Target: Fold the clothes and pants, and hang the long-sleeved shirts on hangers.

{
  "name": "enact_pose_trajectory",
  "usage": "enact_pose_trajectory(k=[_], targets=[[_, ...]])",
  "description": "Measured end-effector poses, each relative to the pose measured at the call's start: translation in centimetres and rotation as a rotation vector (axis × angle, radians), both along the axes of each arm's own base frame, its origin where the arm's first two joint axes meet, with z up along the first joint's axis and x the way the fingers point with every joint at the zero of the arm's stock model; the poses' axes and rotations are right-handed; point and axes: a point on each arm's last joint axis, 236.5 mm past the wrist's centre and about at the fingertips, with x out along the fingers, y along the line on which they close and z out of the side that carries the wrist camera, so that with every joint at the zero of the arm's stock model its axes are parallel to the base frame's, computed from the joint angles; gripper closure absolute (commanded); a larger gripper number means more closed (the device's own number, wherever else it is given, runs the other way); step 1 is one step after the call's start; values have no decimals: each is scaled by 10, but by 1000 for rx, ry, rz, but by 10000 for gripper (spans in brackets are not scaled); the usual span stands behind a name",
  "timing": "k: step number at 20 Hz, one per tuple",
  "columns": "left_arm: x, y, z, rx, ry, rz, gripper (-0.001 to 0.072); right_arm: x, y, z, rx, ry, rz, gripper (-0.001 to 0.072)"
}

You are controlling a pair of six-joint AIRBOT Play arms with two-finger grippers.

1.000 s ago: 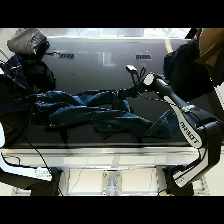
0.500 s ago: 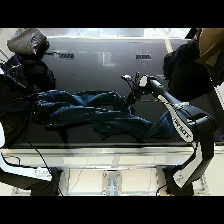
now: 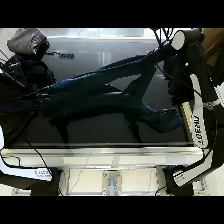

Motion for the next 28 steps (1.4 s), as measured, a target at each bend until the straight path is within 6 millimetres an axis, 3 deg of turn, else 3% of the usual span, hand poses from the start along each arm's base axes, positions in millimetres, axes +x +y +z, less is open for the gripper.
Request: enact_pose_trajectory(k=[2, 4, 6, 9, 10, 11, 12, 15, 17, 20, 22, 23, 24, 25, 28], targets=[[1, 1, 6, 9, -19, 1, 684, 3, -8, 3, -40, -26, 9, 678], [-1, 5, 10, 27, -24, 3, 684, 7, -10, -7, -62, -22, 18, 677], [-1, 5, 13, 32, -29, 3, 683, 19, -10, -23, -74, -28, 23, 677], [-2, 9, 14, 48, -32, 8, 684, 49, 6, -46, -17, -75, 32, 676], [-2, 10, 15, 50, -32, 9, 684, 58, 14, -57, 19, -83, 31, 581], [-2, 10, 15, 52, -33, 9, 684, 67, 23, -65, 64, -97, 29, 259], [-2, 11, 15, 56, -32, 9, 684, 76, 32, -74, 110, -107, 26, 64], [-2, 11, 15, 56, -32, 10, 684, 90, 53, -87, 239, -120, 14, 65], [-2, 9, 15, 49, -34, 9, 684, 93, 51, -81, 253, -128, 3, 66], [-2, 9, 15, 50, -33, 9, 683, 79, 9, -83, 191, -41, -64, 66], [-3, 11, 15, 56, -31, 9, 682, 45, -8, -116, 210, 158, -106, 102], [-3, 12, 15, 59, -29, 9, 569, 27, -10, -135, 227, 254, -118, 102], [-3, 12, 15, 61, -29, 9, 223, 10, -9, -153, 248, 339, -124, 102], [-3, 13, 15, 68, -27, 5, -13, -4, -5, -168, 268, 405, -128, 102], [-2, 15, 15, 76, -35, -10, 4, -26, 16, -195, 325, 499, -113, 101]])
